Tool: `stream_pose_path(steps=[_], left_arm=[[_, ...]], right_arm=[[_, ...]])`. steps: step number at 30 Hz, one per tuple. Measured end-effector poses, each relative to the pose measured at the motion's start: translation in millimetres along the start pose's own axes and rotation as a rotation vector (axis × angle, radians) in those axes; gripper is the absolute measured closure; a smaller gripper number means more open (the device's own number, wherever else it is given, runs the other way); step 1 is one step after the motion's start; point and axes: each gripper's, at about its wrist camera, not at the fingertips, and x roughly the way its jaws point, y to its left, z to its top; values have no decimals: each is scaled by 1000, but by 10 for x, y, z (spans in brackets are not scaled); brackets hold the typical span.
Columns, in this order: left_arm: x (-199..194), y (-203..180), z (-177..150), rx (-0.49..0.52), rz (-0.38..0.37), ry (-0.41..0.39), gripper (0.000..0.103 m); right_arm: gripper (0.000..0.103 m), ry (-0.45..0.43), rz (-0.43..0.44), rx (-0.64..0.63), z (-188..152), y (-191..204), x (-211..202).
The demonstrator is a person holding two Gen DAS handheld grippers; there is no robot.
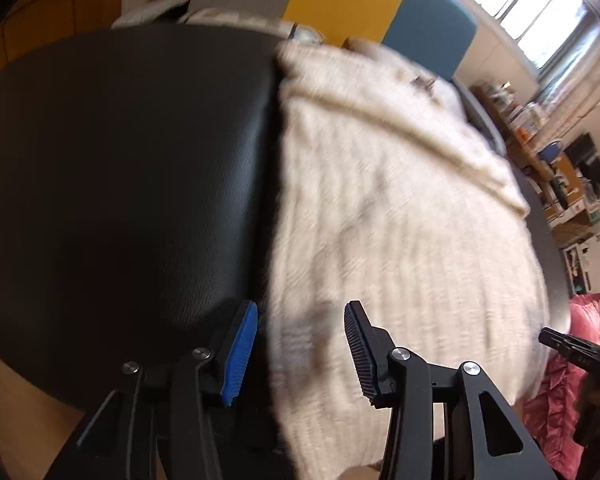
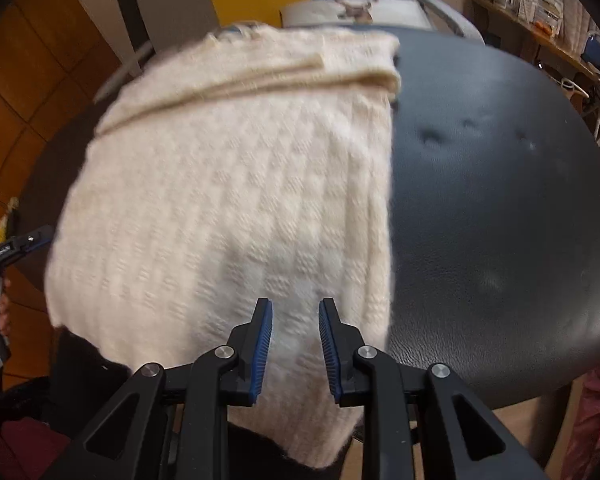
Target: Fold clothes
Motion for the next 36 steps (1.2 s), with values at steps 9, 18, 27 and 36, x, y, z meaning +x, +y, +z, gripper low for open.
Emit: stream_pose_path(steps=[9, 18, 27, 36], left_arm=[[410, -584, 495, 118, -30, 18, 57], [483, -122, 449, -127, -272, 98, 57], [190, 362, 513, -79, -50, 76, 58], [271, 304, 439, 10, -5, 114, 68]], right_arm=[[79, 4, -13, -32, 120, 208, 131], [79, 59, -73, 16, 86, -67, 229], [77, 4, 252, -330, 673, 1586, 617], [78, 102, 190, -379, 671, 1918, 1217]])
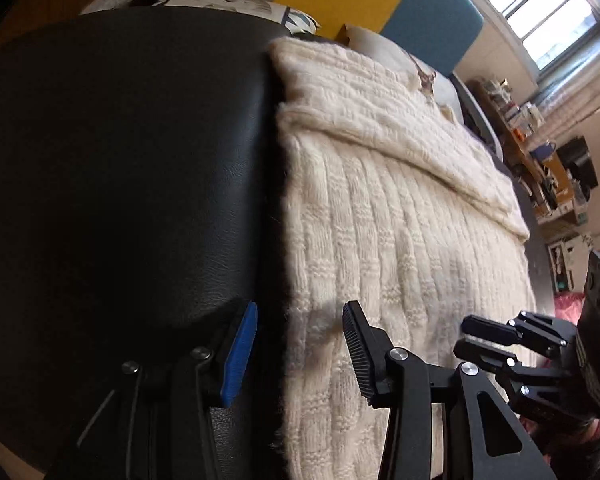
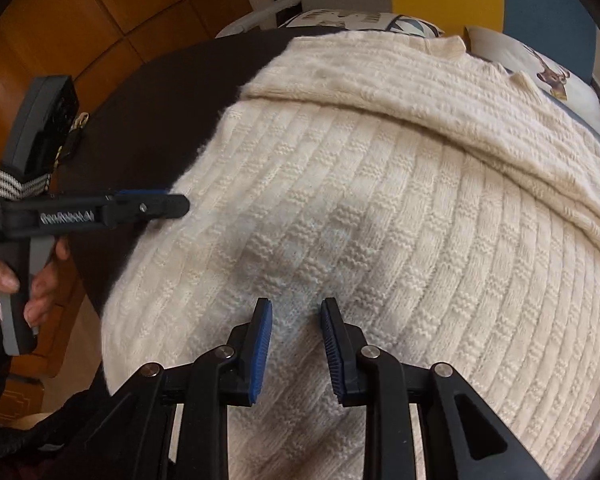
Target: Fold clothes
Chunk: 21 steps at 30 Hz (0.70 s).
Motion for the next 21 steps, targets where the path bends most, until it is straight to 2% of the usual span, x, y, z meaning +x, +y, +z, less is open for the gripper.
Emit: stream_pose_path(steps=[1, 3, 5, 9, 11, 13, 15, 19, 21], left_arm=[[-18, -37, -12, 19, 22, -11, 74], [-54, -110, -37, 58, 66, -34, 97], [-104, -176, -57, 93, 111, -64, 97], [-73, -90, -76, 61, 109, -43, 97], [-105, -24, -129, 40, 89, -36, 92], [-227, 72, -254, 15, 44, -43, 68], [-350, 167, -378, -9, -1, -50, 57], [-594, 358, -628, -59, -91, -63, 55], [-717, 453, -753, -84, -136, -70, 54]], right_arm=[[79, -3, 2, 5, -16, -15, 3], [79, -6, 1, 13, -54, -44, 7], [80, -11, 13, 36, -93, -88, 20], [81, -37, 77, 96, -168, -219, 22], [81, -49, 138, 162, -208, -344, -31], [79, -98, 223, 241, -300, -508, -230], [79, -163, 303, 289, -480, -710, -537], [77, -280, 369, 402, -1059, -1258, -1266], [77, -326, 337, 499, -1417, -1586, -1584]])
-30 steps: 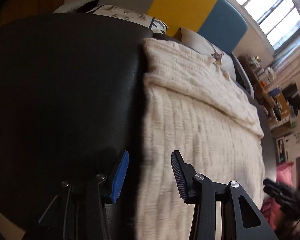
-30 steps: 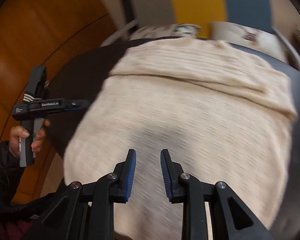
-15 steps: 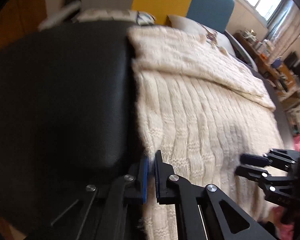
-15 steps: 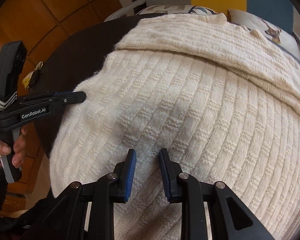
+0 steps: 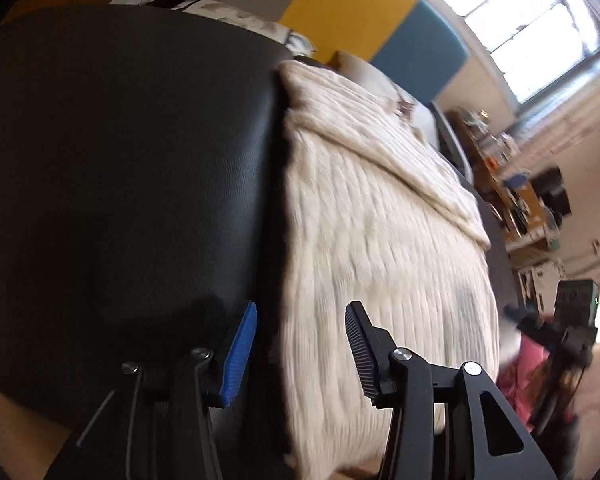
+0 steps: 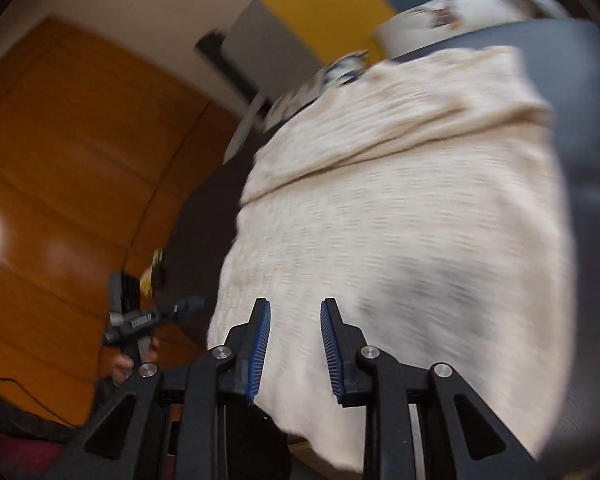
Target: Fold clothes
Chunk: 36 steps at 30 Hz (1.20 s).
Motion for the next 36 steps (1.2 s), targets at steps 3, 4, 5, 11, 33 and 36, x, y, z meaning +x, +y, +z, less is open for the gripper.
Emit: stream_pose_path(steps=[3, 4, 5, 11, 33, 36], left_arm=[[-15, 11, -145, -22, -23, 14, 52], [-13, 11, -193, -29, -30, 19, 51], [-12, 11, -241, -36, -36, 25, 51], [-4, 10, -528, -78, -75, 57, 49], [201, 29, -436, -203, -115, 116, 19], [206, 24, -437, -204, -119, 114, 19]], right_arm=[[74, -56, -61, 145, -175, -507, -507], [73, -73, -81, 194, -244, -673, -659], [73, -81, -88, 233, -313, -804, -746], [73, -46, -58, 318, -548, -1068, -502], [73, 85, 142, 318, -402, -911, 216], [73, 76, 117, 302, -398, -873, 224]])
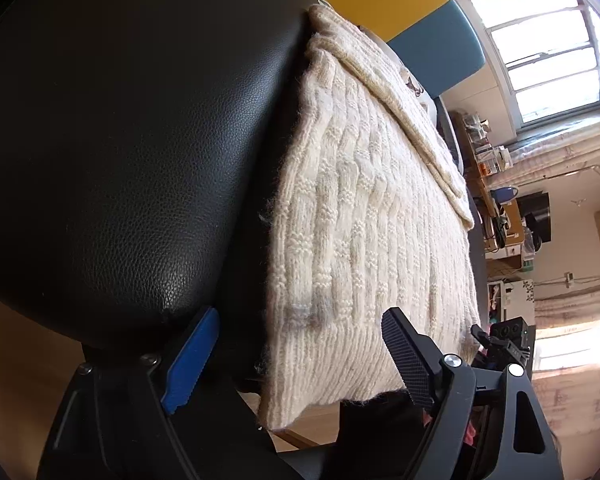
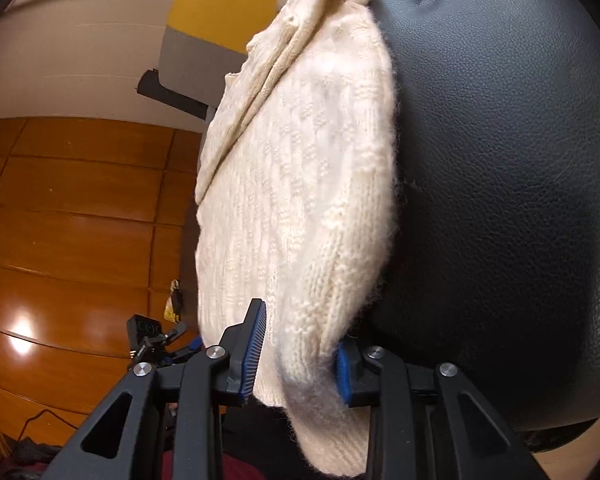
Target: Fold clothes
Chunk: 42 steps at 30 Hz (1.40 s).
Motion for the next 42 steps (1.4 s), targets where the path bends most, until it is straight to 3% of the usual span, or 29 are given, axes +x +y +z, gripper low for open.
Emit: stream_pose_path(steps=[3, 7, 14, 19, 24, 27, 29, 32, 34, 36, 40, 42], left_arm=[[6, -5, -1, -1, -4, -1, 19], [13, -12, -2, -1, -9, -2, 18], [27, -66, -51, 22, -20, 7, 18], [38, -105, -87, 39, -28, 13, 18], [48, -145, -124, 56, -36, 19, 17], [50, -168, -144, 70, -35, 19, 18], [35, -168, -155, 83, -7, 13, 26], [9, -110, -160, 75, 39, 5, 47], [-13, -29, -150, 43, 82, -1, 81], [-44, 18, -166, 38, 78, -18, 97], [-25, -125, -216, 116, 135, -28, 97], [-10, -208, -225, 148, 158, -30, 97]], right_arm=[[73, -28, -16, 5, -5, 9, 9], [72, -64, -94, -97, -1, 165, 52], [70, -56, -155, -109, 110, 250, 88], [70, 17, -154, -138, 55, 186, -13], [69, 4, -90, -96, -5, 31, -91], [72, 3, -111, -114, -25, 56, -84], [82, 2, -125, -126, -39, 73, -80], [84, 0, -146, -145, -59, 98, -73], [86, -1, -159, -157, -73, 115, -69], [87, -2, -173, -169, -87, 132, -64], [83, 6, -139, -121, -101, 70, -99], [71, 13, -103, -75, -104, 9, -130]])
